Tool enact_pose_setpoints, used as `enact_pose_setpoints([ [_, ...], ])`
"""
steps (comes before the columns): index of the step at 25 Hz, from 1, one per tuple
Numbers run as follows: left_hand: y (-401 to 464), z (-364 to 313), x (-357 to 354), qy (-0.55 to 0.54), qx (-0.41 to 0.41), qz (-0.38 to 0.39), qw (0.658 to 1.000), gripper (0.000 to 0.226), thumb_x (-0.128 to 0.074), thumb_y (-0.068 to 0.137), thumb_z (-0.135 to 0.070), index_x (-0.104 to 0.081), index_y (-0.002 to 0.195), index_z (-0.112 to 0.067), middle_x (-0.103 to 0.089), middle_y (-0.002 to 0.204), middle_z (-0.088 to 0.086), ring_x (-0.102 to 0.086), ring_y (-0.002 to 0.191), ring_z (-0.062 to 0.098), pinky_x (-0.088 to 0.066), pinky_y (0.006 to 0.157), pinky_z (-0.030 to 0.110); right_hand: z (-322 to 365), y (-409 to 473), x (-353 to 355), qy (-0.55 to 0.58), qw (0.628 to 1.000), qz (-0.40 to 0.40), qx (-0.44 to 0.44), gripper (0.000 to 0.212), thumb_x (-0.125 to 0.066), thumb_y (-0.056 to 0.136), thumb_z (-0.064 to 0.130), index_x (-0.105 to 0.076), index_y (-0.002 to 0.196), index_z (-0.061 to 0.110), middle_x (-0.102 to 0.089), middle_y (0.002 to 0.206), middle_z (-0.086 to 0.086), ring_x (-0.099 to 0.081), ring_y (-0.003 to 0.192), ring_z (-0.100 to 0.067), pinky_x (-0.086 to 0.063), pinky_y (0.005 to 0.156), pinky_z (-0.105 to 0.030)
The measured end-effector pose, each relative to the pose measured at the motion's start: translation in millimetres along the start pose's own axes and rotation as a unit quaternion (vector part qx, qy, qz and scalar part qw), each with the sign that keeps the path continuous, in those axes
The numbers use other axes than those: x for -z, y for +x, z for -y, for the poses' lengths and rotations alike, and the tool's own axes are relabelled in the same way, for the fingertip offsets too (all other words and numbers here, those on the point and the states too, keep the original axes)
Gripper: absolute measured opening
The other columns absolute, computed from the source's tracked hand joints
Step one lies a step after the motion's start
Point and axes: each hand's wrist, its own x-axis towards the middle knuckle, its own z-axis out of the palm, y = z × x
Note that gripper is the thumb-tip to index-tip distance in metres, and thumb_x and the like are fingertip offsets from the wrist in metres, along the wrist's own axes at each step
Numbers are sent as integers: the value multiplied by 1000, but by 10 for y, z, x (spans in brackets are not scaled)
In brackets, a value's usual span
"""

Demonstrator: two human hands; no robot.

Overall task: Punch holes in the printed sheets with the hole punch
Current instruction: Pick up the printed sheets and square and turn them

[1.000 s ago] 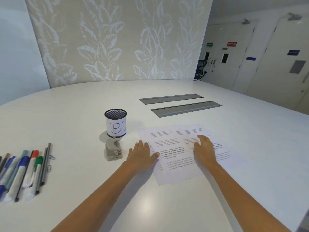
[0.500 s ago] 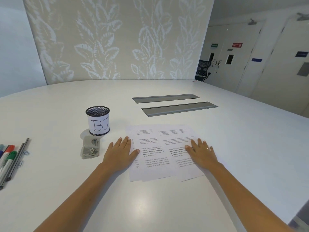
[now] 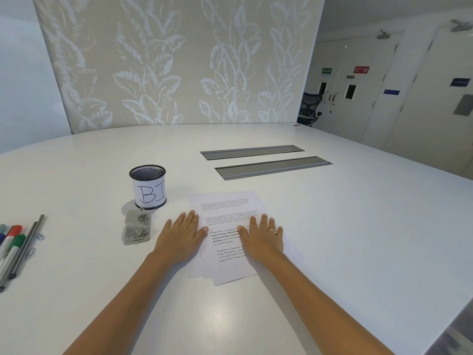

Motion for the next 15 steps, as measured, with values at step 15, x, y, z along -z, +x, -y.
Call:
enact_pose_setpoints([
  [15,-4,5,25,-9,1,-2,1000,73,-17,95,-58,-7,153,-13,-2,163,2,-2,149,17,-4,121,44,-152,171,428,123,987,-59,-79,70,-74,76,44,-44,122,2,-49,129,-18,-42,125,-36,-41,97,-42],
])
